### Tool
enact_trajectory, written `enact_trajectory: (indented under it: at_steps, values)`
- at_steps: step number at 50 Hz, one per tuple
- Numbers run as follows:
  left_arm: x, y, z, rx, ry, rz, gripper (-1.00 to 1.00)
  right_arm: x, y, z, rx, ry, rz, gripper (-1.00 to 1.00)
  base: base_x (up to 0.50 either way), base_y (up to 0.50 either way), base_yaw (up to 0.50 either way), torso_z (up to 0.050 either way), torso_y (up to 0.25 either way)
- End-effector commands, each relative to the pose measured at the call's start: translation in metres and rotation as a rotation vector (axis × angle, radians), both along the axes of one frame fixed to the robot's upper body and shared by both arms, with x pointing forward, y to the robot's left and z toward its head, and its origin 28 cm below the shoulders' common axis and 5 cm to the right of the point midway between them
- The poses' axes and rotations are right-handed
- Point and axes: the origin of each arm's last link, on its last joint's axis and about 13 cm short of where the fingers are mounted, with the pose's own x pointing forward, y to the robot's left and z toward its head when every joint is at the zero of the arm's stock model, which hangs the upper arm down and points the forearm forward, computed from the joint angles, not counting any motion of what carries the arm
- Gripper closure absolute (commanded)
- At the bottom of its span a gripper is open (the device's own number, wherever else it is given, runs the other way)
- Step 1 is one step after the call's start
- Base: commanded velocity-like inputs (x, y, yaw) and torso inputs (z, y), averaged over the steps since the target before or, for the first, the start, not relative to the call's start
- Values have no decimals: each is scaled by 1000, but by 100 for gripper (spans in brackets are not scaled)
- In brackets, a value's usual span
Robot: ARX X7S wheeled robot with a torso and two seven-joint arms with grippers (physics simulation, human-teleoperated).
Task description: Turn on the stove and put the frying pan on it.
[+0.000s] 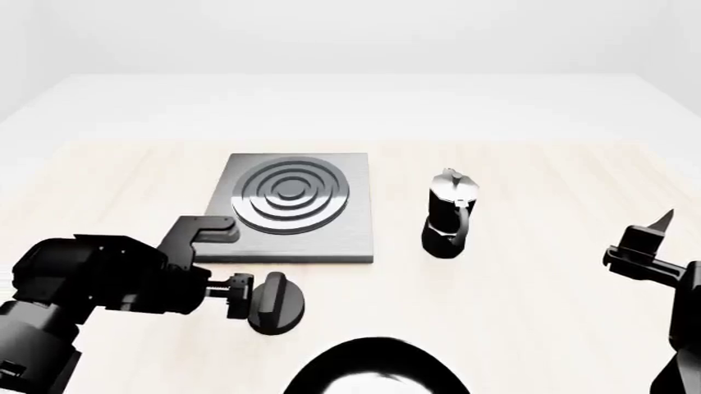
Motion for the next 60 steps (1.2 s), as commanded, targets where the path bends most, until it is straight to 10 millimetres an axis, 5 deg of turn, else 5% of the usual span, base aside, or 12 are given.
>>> enact_trajectory:
  at_steps: [1, 26, 60]
  values:
    - [1, -9, -7, 45, 34, -39, -100, 0, 1, 0, 0, 0, 4, -100, 0, 0, 0, 0, 0]
    - [-11, -25, 16, 49, -11, -178, -100, 3, 2, 2, -2, 2, 12, -100, 0, 0, 0, 0, 0]
    - [15, -35, 23, 26, -103, -144, -100, 2, 2, 0, 0, 6, 12, -100, 0, 0, 0, 0, 0]
